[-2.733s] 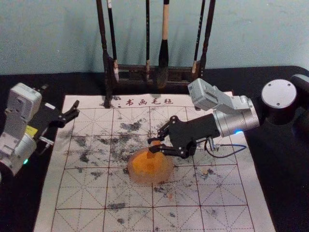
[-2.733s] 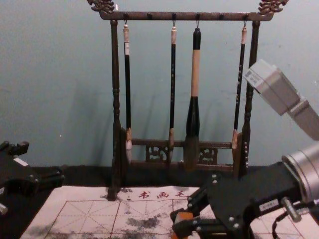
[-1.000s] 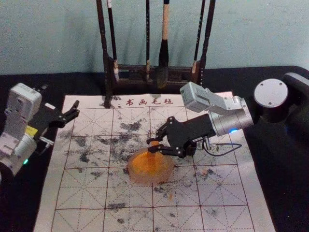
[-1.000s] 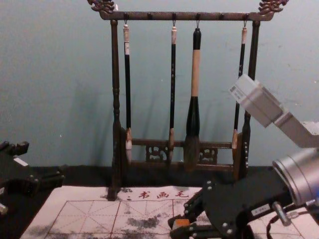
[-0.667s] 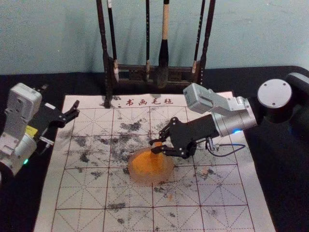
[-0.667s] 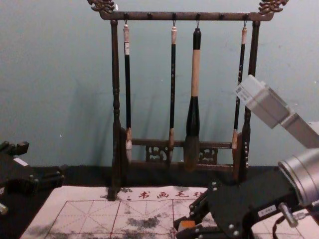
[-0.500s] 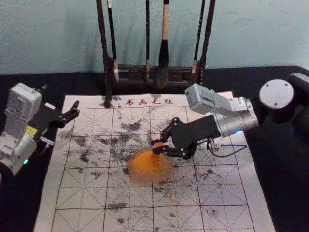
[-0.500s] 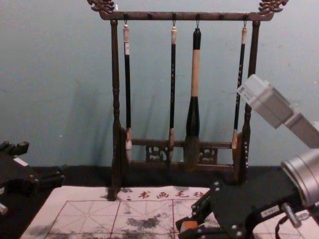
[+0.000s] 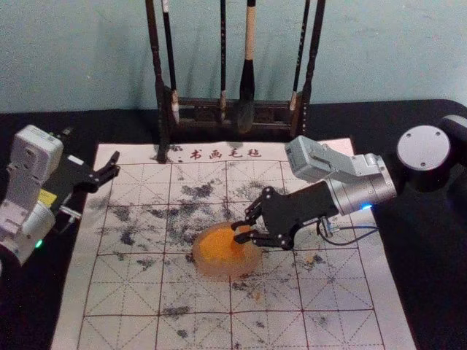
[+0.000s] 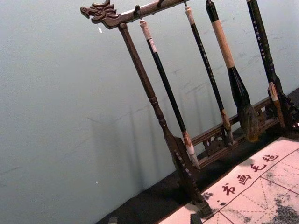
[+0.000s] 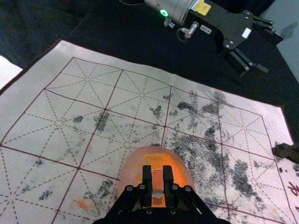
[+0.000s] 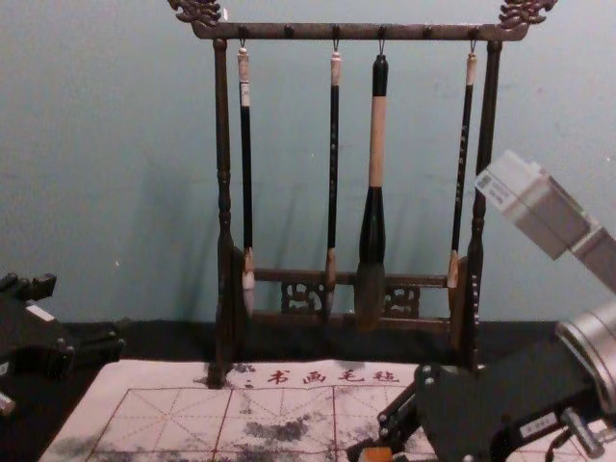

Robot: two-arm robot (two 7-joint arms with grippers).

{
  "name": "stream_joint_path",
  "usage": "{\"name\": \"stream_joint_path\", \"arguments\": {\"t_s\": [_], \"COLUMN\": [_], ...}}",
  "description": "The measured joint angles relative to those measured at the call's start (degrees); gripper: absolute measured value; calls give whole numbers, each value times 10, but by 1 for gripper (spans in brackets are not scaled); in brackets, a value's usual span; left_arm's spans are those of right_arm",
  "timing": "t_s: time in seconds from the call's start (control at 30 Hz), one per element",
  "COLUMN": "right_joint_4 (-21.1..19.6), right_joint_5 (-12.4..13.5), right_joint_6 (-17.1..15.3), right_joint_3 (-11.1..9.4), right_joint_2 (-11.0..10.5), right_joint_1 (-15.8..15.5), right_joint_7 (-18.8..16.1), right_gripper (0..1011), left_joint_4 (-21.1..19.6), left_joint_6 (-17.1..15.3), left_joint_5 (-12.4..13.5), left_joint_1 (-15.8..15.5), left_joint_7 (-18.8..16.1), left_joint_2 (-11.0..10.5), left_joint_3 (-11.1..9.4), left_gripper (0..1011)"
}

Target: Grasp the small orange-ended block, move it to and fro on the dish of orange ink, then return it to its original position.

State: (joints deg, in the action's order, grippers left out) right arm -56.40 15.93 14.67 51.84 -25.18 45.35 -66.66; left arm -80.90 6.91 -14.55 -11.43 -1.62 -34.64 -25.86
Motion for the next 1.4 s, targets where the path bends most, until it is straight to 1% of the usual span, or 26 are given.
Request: {"name": "stream_joint_path", "arguments": {"t_s": [0.27, 0.53, 0.87, 1.07, 1.27, 1.4], "right_joint_4": [-12, -7, 22, 47, 78, 91], "right_joint_5": [5, 9, 10, 9, 4, -1], "right_joint_6": [-1, 2, 14, 24, 35, 39], "right_joint_3": [5, 10, 14, 15, 14, 13], "right_joint_2": [-4, 5, 29, 47, 66, 72], "right_joint_1": [-4, -2, 7, 16, 28, 34], "right_joint_7": [-5, -10, -11, -11, -11, -8], "right_gripper": [137, 137, 137, 137, 137, 137], "left_joint_4": [0, 0, 0, 0, 0, 0], "left_joint_6": [0, 0, 0, 0, 0, 0], "left_joint_5": [0, 0, 0, 0, 0, 0], "left_joint_1": [0, 0, 0, 0, 0, 0], "left_joint_7": [0, 0, 0, 0, 0, 0], "left_joint_2": [0, 0, 0, 0, 0, 0], "left_joint_3": [0, 0, 0, 0, 0, 0], "left_gripper": [1001, 1001, 1001, 1002, 1001, 1001]}}
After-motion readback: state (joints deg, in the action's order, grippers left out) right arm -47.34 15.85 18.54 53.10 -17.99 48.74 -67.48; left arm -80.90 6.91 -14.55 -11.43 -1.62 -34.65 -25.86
